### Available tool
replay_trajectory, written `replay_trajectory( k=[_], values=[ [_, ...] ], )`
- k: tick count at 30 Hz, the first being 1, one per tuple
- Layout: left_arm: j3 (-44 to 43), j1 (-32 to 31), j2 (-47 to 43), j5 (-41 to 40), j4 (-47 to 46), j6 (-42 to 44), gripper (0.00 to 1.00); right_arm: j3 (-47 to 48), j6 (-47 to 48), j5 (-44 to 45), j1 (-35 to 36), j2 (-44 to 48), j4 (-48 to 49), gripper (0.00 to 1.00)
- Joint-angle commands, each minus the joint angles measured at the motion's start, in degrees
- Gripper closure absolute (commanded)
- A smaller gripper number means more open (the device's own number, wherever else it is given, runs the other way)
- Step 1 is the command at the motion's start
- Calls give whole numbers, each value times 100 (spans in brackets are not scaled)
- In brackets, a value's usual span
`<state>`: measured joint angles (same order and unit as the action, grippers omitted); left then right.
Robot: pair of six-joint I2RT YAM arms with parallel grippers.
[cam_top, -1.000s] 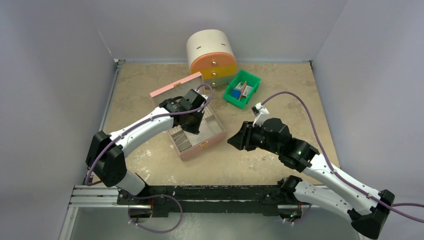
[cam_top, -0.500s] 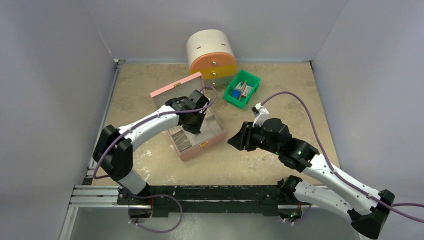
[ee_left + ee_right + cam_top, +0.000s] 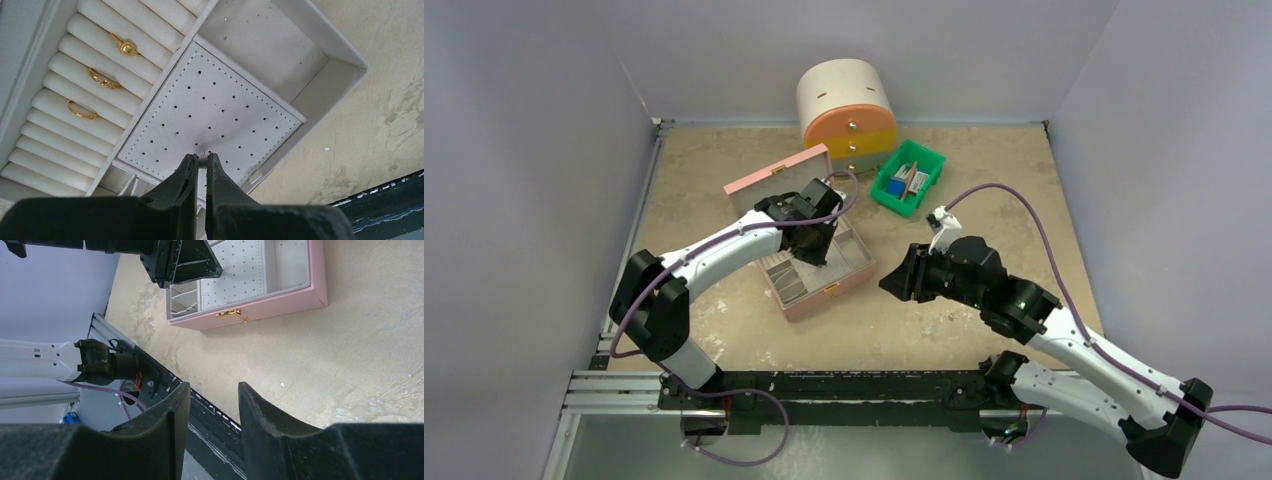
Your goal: Organize the mixed jewelry
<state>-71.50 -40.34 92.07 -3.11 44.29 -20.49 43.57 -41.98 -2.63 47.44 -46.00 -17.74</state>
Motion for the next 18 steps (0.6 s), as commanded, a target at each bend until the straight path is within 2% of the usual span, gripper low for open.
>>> replay_trajectory(
  k=[1, 18],
  values=[
    [-177, -36, 3, -26, -157, 98, 100, -55, 15, -53, -24, -4, 121, 57],
    [-81, -74, 37, 64, -169, 106, 100, -85, -2, -88, -24, -40, 174, 57]
  ],
)
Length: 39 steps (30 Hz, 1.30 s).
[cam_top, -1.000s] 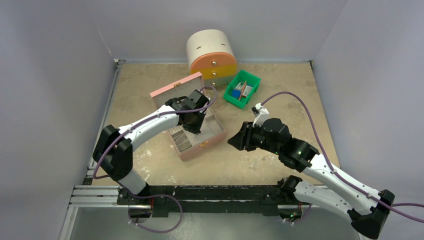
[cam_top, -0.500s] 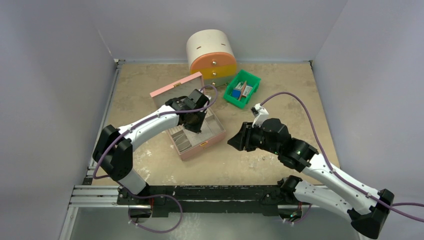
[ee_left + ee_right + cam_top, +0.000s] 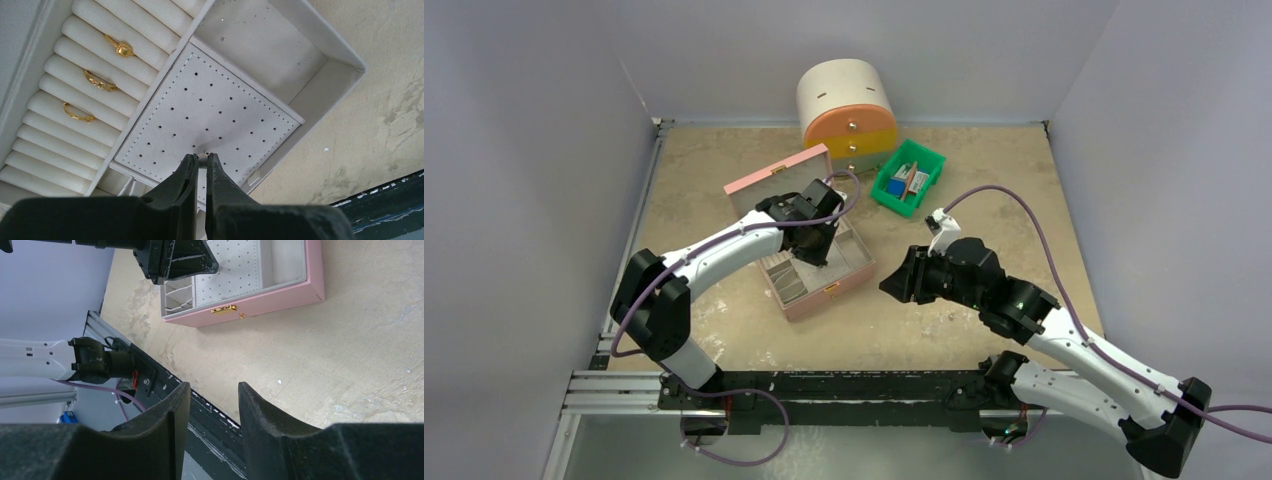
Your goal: Organize the mixed jewelry
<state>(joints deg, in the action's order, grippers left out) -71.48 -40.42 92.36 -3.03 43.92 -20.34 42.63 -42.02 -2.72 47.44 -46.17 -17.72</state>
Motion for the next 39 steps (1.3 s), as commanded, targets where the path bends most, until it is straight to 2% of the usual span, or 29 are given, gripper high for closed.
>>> replay_trajectory(
  k=[1, 17, 39],
  values=[
    [-77, -70, 2, 40, -130, 100, 100, 11, 5, -84, -24, -31, 180, 57],
    [-57, -99, -16, -189, -25, 126, 100, 0, -15, -115, -24, -102, 217, 57],
    [-27, -152, 1, -108, -46, 105, 100, 19, -26, -141, -24, -118, 228, 57]
  ],
)
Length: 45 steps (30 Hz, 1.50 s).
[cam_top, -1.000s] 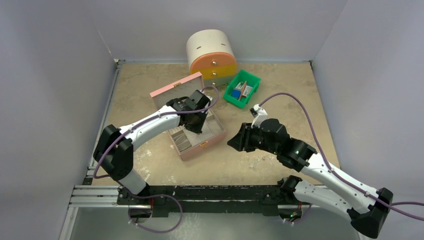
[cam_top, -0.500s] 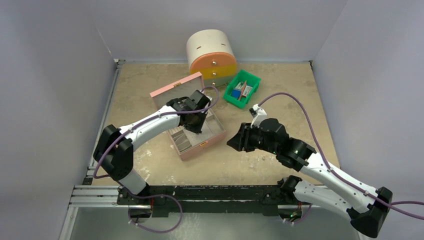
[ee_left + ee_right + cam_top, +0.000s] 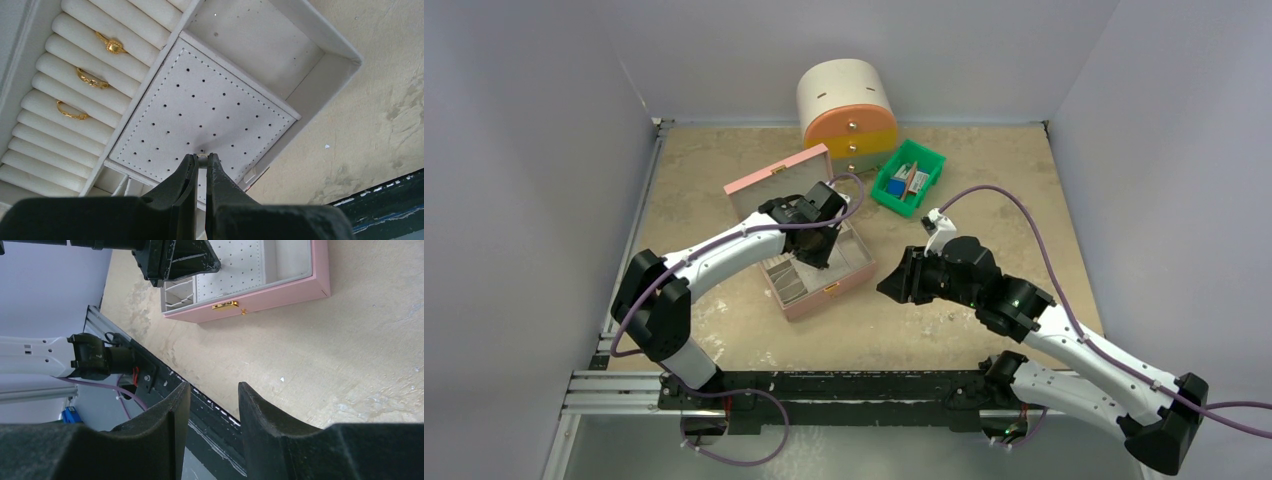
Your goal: Organize the mixed jewelry
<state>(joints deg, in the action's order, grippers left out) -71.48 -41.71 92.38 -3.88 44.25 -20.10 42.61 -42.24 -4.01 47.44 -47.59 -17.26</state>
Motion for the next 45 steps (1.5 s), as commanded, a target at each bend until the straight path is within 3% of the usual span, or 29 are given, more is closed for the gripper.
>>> replay_trajectory(
  k=[1, 12, 45],
  values=[
    [-31, -21, -9, -37, -68, 83, 100, 32, -4, -12, -24, 19, 185, 57],
    [-1, -32, 3, -315, -23, 84, 100, 54, 14, -21, -24, -7, 176, 57],
    [57, -84, 26, -35, -57, 122, 100, 2, -23, -38, -24, 8, 213, 57]
  ],
)
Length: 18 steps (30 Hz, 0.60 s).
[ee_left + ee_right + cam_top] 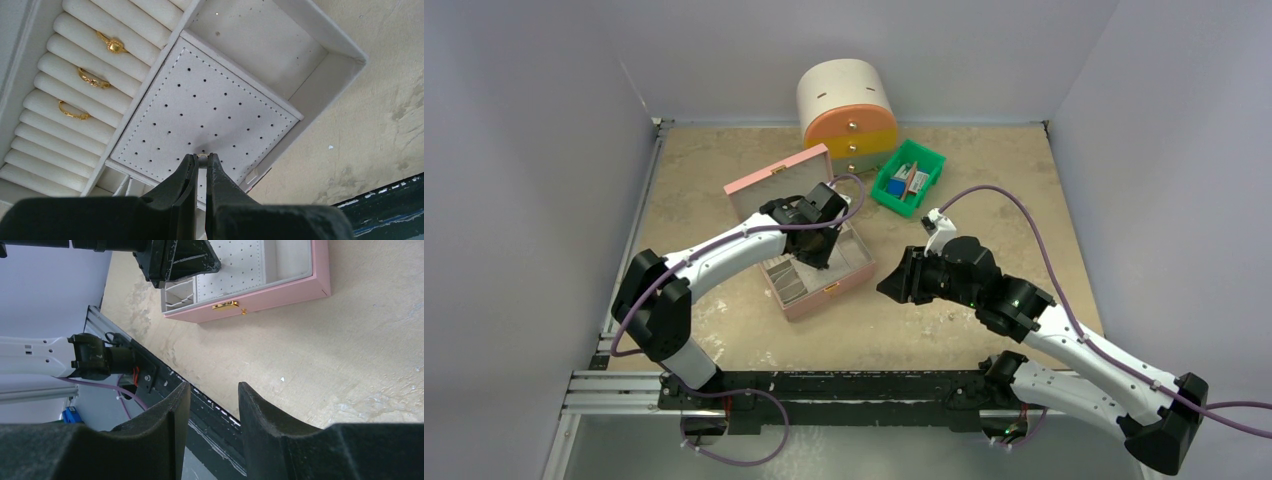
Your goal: Organize the mixed jewelry
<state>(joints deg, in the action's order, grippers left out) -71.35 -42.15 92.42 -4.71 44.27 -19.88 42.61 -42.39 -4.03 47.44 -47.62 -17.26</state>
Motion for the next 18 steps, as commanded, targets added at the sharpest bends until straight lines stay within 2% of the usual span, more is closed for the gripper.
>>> replay_trajectory(
  k=[1, 18],
  values=[
    [46, -39, 21, 35, -50, 100, 100, 3, -5, -30, -24, 7, 206, 57],
    [115, -43, 235, -124, -152, 90, 100, -43, -19, -21, -24, 24, 222, 57]
  ],
)
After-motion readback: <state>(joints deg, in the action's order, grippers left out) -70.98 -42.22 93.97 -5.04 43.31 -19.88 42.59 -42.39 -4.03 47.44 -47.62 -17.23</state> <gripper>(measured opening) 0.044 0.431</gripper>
